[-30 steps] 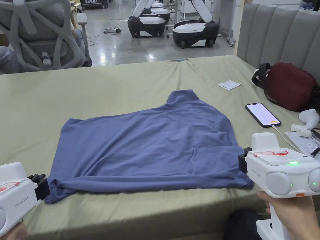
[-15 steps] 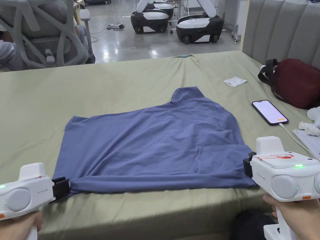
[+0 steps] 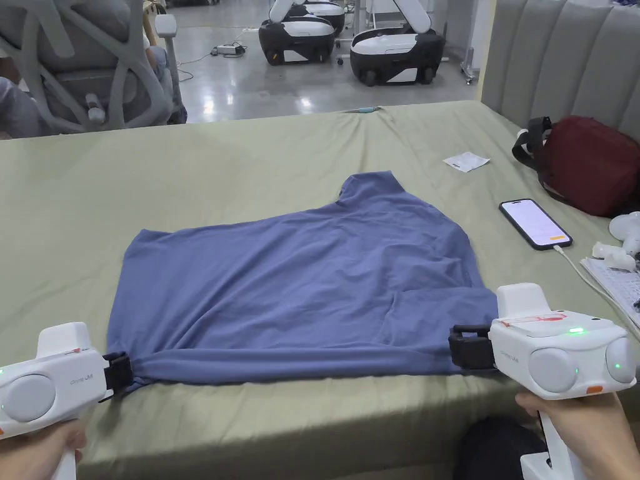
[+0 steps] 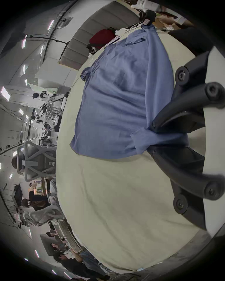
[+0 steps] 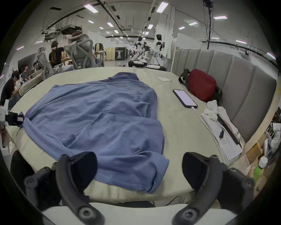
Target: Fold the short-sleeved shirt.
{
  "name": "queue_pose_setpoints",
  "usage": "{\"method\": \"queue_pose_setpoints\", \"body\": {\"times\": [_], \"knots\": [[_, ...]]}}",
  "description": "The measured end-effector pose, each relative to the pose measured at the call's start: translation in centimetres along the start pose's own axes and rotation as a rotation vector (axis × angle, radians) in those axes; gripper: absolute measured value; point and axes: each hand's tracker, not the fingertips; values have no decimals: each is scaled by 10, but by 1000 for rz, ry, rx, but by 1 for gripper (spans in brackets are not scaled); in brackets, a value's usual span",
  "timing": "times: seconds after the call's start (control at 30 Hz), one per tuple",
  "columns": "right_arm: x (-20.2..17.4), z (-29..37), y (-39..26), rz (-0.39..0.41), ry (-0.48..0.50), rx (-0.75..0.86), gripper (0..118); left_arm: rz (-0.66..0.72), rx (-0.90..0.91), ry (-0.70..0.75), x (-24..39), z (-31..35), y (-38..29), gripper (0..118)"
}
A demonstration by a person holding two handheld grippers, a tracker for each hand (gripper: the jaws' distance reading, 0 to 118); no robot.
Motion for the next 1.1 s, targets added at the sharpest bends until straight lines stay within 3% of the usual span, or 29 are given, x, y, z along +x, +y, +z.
{"method": "queue_pose_setpoints", "body": {"times": [0.1,0.13,0.23,0.3,0.37,0.6,0.8,0.93,1.1], "knots": [[1,-10,-4,-7,-10,-46,105,-6,0,2,1,1,-2,13],[2,-13,-6,-7,0,-60,97,-9,1,3,1,0,-2,13],[2,-21,-13,-24,50,-86,51,-20,1,6,4,3,-3,13],[-1,-18,-14,-12,44,-68,36,-22,1,5,5,4,-4,13],[-3,-15,-11,-8,45,-59,10,-24,3,4,4,5,-5,13],[5,-7,12,-37,58,-8,10,-45,21,-1,2,12,0,13],[7,-20,93,-5,61,86,10,-23,92,-44,3,24,49,13],[1,-60,154,18,68,105,10,-41,115,-20,9,-3,101,13],[-9,-139,197,7,80,3,10,-51,42,23,15,-73,144,13]]}}
